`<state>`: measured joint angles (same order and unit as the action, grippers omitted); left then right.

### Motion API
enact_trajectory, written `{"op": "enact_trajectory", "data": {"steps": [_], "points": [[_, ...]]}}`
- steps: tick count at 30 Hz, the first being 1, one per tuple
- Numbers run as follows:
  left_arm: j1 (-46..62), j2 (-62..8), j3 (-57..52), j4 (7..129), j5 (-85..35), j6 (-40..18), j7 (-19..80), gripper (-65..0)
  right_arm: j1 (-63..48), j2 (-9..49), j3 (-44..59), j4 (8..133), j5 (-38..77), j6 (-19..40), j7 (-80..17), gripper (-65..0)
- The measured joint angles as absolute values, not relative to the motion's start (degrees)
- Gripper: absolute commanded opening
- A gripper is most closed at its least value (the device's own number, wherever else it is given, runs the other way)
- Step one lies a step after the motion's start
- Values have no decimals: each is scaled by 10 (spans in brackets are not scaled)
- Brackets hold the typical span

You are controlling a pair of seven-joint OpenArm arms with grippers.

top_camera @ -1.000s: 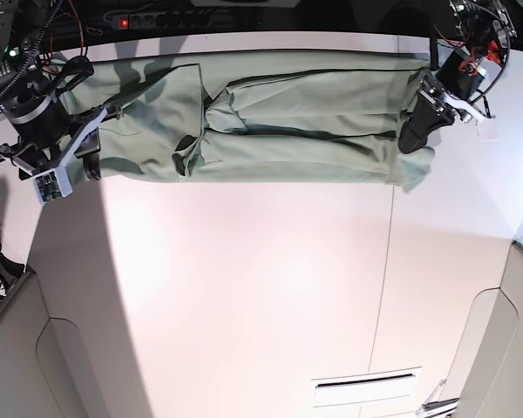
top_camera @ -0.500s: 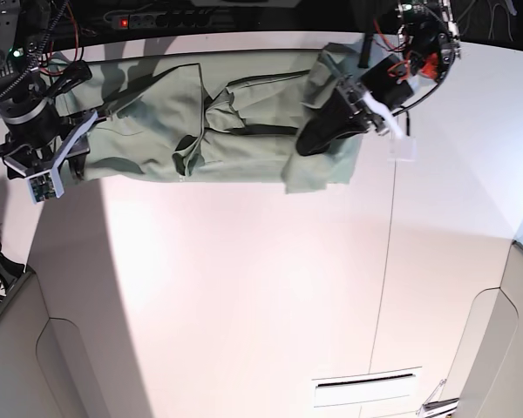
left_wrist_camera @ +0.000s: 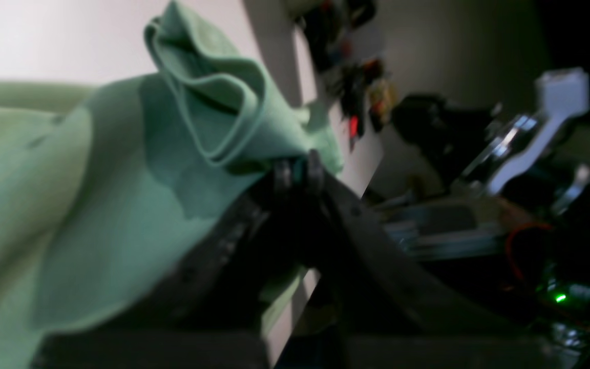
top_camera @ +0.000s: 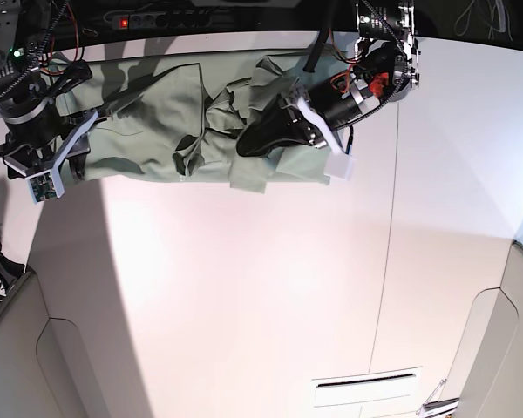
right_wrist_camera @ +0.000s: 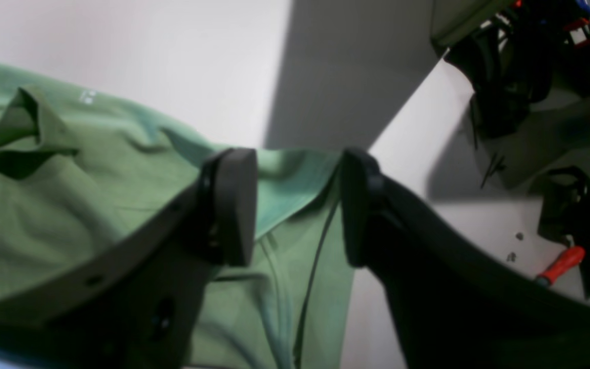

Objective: Fold the T-shirt properly
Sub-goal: 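Fold the held strip end with the left gripper toward the right gripper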

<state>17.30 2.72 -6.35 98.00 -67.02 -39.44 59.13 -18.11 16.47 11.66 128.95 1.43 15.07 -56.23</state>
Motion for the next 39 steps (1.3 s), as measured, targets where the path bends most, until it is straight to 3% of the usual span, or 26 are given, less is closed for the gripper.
{"op": "enact_trajectory", "data": {"steps": [2,3,11,20,27,31,39], "points": [[173,27,-58,980,-672,-394,588,-372,-181,165,117,1289,17,151,-562,-387],[173,27,-55,980,-673,-394,582,-365,-181,165,117,1289,22,151,-562,-387],[154,27,-35,988,-688,-394,579,-366,-181,165,117,1289,36,151,-562,-387],[156,27,-39,1127,-725,-395,666,-366,-181,165,117,1289,35,151,-555,-387],[159,-10,-38,1150,-585,-395,677,-366,-181,165,121,1289,-42,149,-551,-387],[183,-38,-39,1151,-575,-395,676,-366,-181,172,172,1284,-65,111,-551,-387],[251,-60,-38,1151,-574,-395,677,-366,-181,194,283,1231,2,110,-551,-387]]}}
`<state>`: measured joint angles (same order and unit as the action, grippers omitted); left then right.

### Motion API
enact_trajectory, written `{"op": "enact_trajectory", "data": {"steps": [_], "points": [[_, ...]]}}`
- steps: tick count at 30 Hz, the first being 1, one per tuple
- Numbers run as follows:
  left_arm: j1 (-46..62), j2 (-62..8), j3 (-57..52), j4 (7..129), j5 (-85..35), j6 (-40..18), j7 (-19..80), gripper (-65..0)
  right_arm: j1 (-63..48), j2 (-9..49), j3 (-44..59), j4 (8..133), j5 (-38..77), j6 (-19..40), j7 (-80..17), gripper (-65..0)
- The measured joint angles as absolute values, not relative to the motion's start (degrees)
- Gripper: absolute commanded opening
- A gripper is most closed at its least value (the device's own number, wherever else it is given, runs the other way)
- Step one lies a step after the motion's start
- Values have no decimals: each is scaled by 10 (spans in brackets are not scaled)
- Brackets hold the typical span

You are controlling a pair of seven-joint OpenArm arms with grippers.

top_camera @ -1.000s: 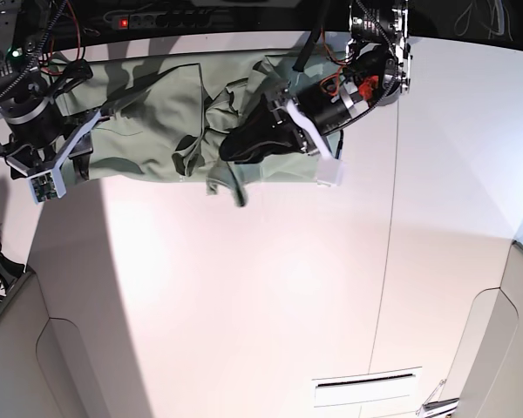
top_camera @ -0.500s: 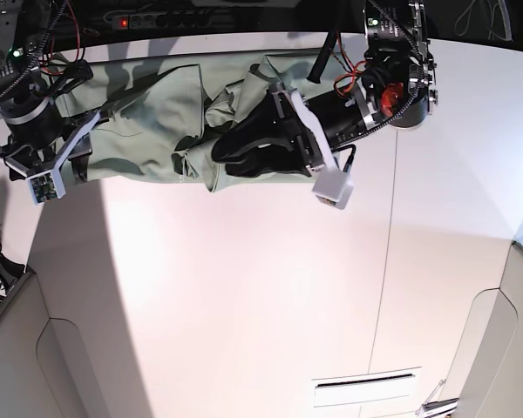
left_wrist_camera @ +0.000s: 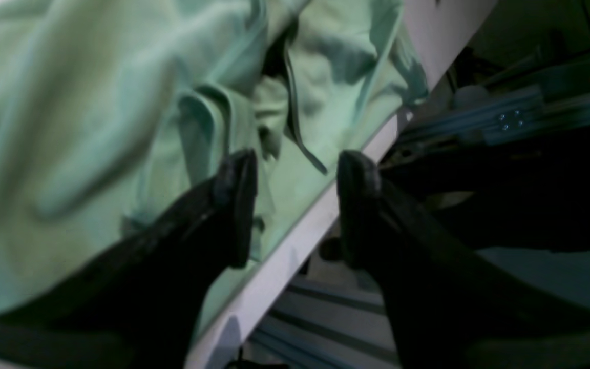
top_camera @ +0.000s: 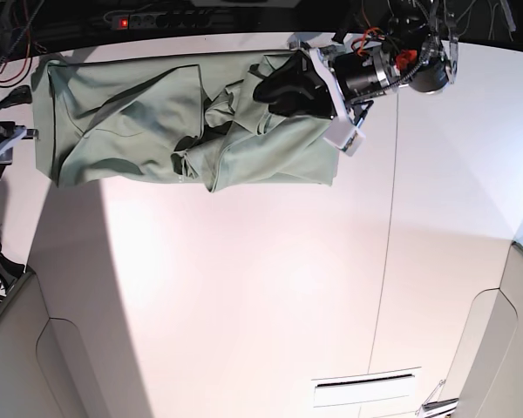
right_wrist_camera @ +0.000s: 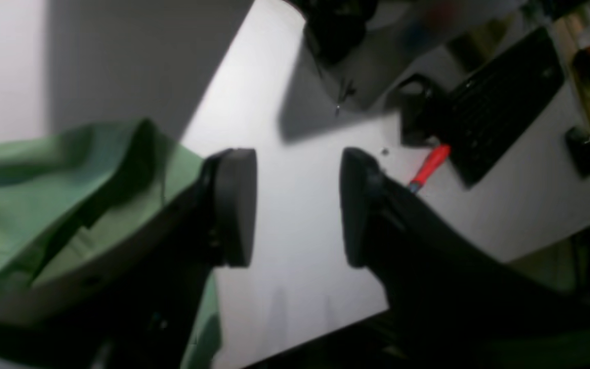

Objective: Fold the T-shirt properly

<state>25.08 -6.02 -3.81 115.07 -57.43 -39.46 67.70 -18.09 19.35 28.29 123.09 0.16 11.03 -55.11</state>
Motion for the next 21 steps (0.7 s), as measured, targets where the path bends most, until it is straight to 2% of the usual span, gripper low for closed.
{"op": "enact_trajectory", "data": {"steps": [7,8,12,21], "points": [[251,-60,-38,1151,-482,-395,639,-367,-181,193,289,1216,8,111,-551,-387],[251,-60,-38,1151,-460,-395,632,-391,-181,193,289,1216,8,111,-551,-387],[251,-60,-38,1151,-386,-374,588,-650,-181,194,289,1216,8,111,-551,-387],[251,-60,-38,1151,-271,-307,586,-650,-181,194,289,1216,8,111,-551,-387]]}}
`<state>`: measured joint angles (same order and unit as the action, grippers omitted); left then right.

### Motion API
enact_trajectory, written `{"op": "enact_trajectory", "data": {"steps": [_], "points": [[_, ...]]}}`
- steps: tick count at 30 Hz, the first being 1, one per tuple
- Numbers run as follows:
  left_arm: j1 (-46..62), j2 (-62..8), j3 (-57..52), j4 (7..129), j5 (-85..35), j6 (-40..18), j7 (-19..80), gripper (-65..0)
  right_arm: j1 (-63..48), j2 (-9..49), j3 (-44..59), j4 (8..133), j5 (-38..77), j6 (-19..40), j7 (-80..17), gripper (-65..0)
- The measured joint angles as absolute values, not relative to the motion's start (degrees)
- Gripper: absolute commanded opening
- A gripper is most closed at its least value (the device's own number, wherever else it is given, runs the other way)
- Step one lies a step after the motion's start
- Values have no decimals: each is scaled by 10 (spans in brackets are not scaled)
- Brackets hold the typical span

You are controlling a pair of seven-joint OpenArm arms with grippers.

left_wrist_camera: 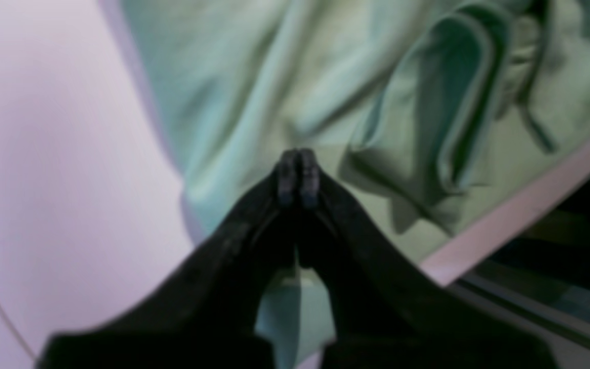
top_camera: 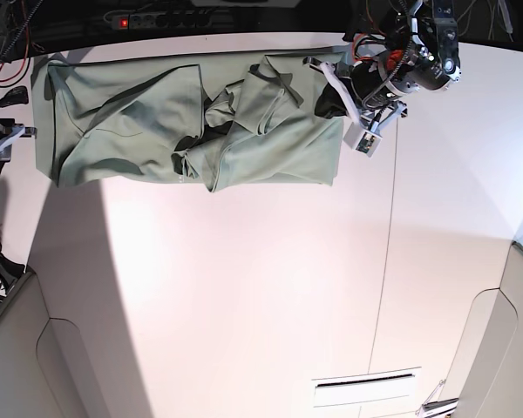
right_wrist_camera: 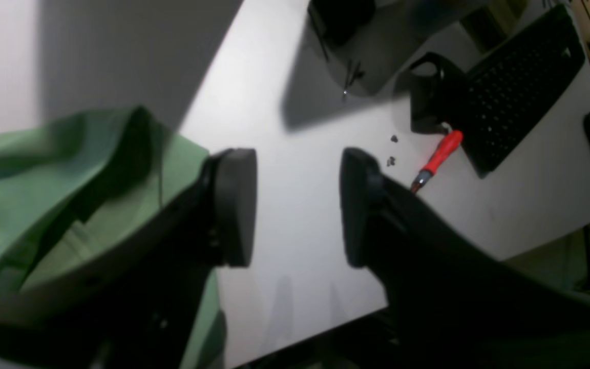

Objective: Fold the T-shirt properly

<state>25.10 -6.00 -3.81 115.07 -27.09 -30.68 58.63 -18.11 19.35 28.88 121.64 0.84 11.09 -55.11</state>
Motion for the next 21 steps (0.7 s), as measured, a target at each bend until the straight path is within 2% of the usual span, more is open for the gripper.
{"op": "enact_trajectory", "data": {"steps": [21], "points": [[251,-56,3,1151,-307,-306,582,-650,-181,194,289,1216,32,111,-551,-387]]}}
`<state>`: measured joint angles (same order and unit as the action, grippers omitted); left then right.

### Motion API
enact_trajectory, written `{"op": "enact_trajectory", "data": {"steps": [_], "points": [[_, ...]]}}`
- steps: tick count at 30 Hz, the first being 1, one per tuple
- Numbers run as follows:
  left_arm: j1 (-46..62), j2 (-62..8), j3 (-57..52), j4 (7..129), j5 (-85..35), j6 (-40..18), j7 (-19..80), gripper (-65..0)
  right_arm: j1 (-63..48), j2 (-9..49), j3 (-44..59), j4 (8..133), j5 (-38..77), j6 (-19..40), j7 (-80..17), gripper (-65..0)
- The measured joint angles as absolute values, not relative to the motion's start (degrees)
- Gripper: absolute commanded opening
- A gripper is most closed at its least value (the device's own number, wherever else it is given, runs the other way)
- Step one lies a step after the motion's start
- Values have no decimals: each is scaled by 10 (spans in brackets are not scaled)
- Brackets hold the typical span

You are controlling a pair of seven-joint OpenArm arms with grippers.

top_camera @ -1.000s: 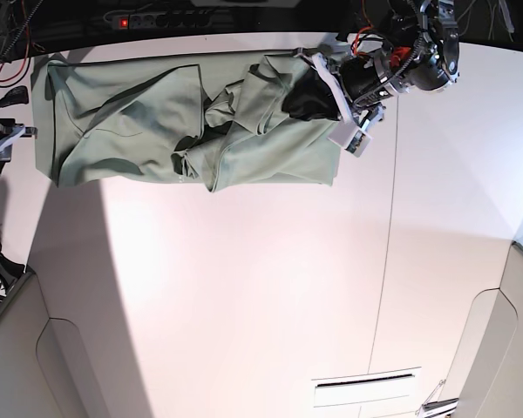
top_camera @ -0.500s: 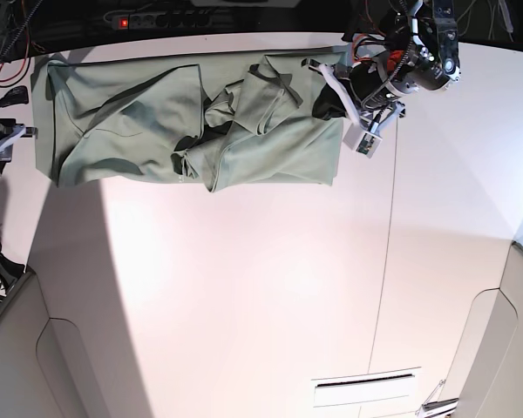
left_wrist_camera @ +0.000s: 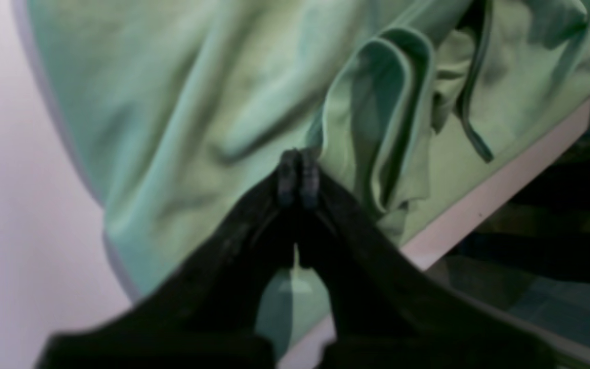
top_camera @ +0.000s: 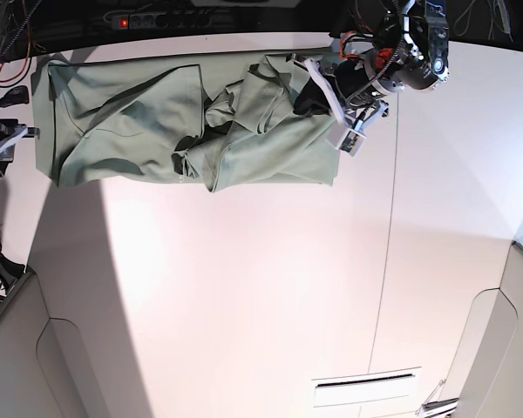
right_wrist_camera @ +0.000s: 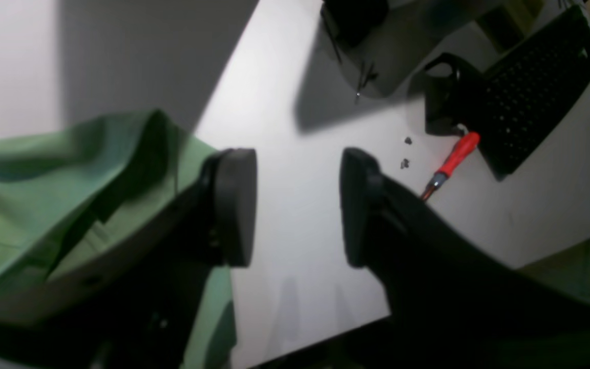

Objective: Fold the T-shirt properly

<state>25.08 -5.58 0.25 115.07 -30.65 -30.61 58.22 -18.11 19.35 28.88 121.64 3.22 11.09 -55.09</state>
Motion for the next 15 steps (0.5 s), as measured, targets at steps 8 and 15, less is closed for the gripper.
{"op": "enact_trajectory", "data": {"steps": [8,15], "points": [[251,-57,102,1151,-323,-310,582,-650,-181,193,289,1216,32,111,-551,-387],[239,-57,208,1151,-324,-333,580,-650,-181,193,289,1216,32,111,-551,-387]]}}
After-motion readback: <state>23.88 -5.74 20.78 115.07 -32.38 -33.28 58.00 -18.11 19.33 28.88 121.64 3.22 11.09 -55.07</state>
